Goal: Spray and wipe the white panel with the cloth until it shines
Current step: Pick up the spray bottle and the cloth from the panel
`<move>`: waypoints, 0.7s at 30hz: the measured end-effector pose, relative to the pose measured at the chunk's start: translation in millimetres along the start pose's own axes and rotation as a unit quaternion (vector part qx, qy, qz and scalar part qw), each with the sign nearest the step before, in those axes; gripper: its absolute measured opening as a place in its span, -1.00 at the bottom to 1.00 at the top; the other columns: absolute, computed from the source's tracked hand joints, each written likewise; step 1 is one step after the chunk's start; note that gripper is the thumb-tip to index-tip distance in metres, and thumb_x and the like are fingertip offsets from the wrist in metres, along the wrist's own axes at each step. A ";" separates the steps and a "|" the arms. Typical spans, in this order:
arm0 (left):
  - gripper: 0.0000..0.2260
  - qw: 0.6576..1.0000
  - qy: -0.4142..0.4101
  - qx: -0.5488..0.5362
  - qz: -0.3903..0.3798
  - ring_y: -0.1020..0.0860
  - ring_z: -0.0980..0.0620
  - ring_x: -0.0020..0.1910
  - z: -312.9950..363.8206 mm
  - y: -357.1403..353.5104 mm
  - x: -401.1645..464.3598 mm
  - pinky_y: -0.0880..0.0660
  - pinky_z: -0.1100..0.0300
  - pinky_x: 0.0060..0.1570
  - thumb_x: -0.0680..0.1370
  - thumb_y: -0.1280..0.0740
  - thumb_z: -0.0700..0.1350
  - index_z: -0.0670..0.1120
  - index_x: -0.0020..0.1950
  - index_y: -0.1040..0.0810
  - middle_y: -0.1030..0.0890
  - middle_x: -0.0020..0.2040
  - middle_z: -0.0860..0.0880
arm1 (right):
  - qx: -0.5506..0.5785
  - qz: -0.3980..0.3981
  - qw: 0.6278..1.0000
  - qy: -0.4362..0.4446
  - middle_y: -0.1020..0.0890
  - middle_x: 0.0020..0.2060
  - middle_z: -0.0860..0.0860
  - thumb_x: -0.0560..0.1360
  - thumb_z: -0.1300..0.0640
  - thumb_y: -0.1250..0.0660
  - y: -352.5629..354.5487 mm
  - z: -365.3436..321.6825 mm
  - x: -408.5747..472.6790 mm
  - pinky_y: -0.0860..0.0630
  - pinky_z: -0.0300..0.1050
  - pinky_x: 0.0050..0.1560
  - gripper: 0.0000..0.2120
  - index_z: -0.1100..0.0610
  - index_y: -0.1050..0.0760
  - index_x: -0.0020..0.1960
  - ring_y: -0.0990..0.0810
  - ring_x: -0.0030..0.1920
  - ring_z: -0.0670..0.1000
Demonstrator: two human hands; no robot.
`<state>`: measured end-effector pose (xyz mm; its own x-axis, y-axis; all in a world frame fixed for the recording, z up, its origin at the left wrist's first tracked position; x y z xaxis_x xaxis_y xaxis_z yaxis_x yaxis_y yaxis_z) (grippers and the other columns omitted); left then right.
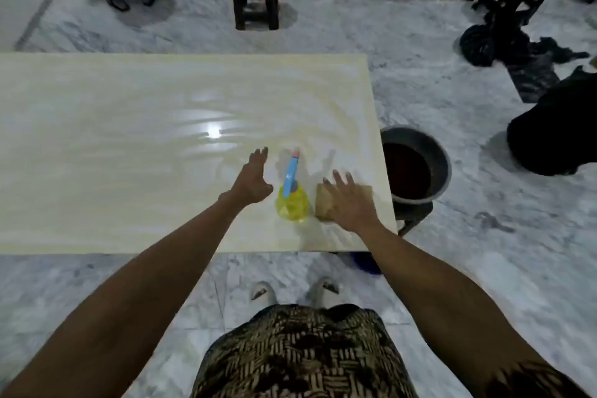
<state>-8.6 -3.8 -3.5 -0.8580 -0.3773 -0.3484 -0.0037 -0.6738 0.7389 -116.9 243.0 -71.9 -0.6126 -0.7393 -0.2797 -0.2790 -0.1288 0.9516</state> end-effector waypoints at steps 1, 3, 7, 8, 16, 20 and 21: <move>-0.09 1.000 -0.007 -0.021 -0.020 -0.15 -0.20 0.69 -2.6 -9.7 -3.8 -0.14 0.11 0.56 0.50 -0.49 -0.33 -0.19 0.72 -0.03 -0.16 0.70 -0.26 | -0.014 -0.047 0.999 -0.017 0.07 0.60 0.05 0.58 -0.12 -0.25 -6.3 -0.1 -5.3 -0.10 0.19 0.51 -0.26 0.02 0.05 0.60 0.07 0.59 0.19; -0.04 0.996 -0.028 -0.075 -0.043 -0.35 -0.14 0.61 -9.2 -28.8 -14.1 -0.30 0.17 0.45 0.41 -0.57 -0.22 -0.10 0.72 -0.16 -0.37 0.64 -0.17 | 0.019 -0.062 0.997 -0.042 -0.10 0.58 0.06 0.51 -0.16 -0.36 -21.9 5.5 -13.4 -0.18 0.11 0.47 -0.24 0.02 -0.11 0.58 -0.08 0.57 0.17; -0.14 0.981 -0.051 -0.185 -0.001 -0.59 -0.03 0.31 -4.1 -59.3 -25.9 -0.43 0.25 0.20 0.37 -0.66 -0.12 -0.01 0.62 -0.39 -0.64 0.35 -0.01 | 0.022 0.003 0.998 -0.053 -0.60 0.25 0.12 0.35 -0.04 -0.49 -41.2 9.2 -8.6 -0.52 0.11 0.11 -0.54 0.08 -0.61 0.21 -0.59 0.23 0.22; -0.17 0.976 -0.052 -0.211 0.025 -0.60 0.01 0.26 1.7 -60.5 -27.0 -0.46 0.25 0.19 0.38 -0.67 -0.08 0.00 0.60 -0.41 -0.64 0.30 0.01 | 0.011 0.015 0.998 -0.055 -0.62 0.21 0.11 0.40 -0.01 -0.43 -34.9 8.5 -5.5 -0.52 0.09 0.11 -0.65 0.08 -0.64 0.15 -0.60 0.19 0.21; -0.32 0.926 -0.053 -0.320 0.196 -0.66 0.17 0.13 36.4 -78.6 -26.3 -0.61 0.22 0.13 0.46 -0.59 0.14 0.05 0.53 -0.46 -0.64 0.17 0.16 | 0.424 0.067 0.890 -0.154 -0.57 -0.07 0.15 0.65 0.16 -0.10 9.0 6.2 1.3 -0.38 -0.01 -0.15 -0.85 0.19 -0.42 0.08 -0.54 -0.10 0.14; -0.57 0.918 -0.063 -0.301 0.249 -0.63 0.27 -0.08 44.2 -85.8 -22.4 -0.57 0.31 0.02 0.60 -0.51 -0.04 0.02 0.45 -0.52 -0.63 0.14 0.13 | 0.661 0.180 0.678 -0.266 -0.38 -0.28 0.01 0.63 0.18 -0.09 53.1 20.8 -11.6 -0.28 -0.03 -0.16 -0.79 0.10 -0.28 -0.19 -0.36 -0.24 0.00; -0.69 0.912 -0.069 -0.303 0.269 -0.63 0.25 -0.12 48.7 -84.8 -20.6 -0.60 0.23 0.00 0.64 -0.46 -0.05 0.09 0.37 -0.54 -0.64 0.07 0.12 | 0.718 0.186 0.611 -0.277 -0.43 -0.27 0.02 0.61 0.15 -0.11 62.7 23.3 -14.8 -0.33 -0.02 -0.13 -0.81 0.11 -0.32 -0.18 -0.40 -0.22 0.01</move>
<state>-15.6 92.1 -30.9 -0.7087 -0.7012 0.0778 0.6852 -0.6578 0.3127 -142.5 261.2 -11.1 -0.8765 -0.1525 -0.4566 -0.1616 0.9867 -0.0195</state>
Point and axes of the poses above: each hand's wrist, its own x-axis towards the middle knuckle, its own y-axis out of the back of the hand, z = x × y, the point moved 1 cm from there along x, towards the middle knuckle
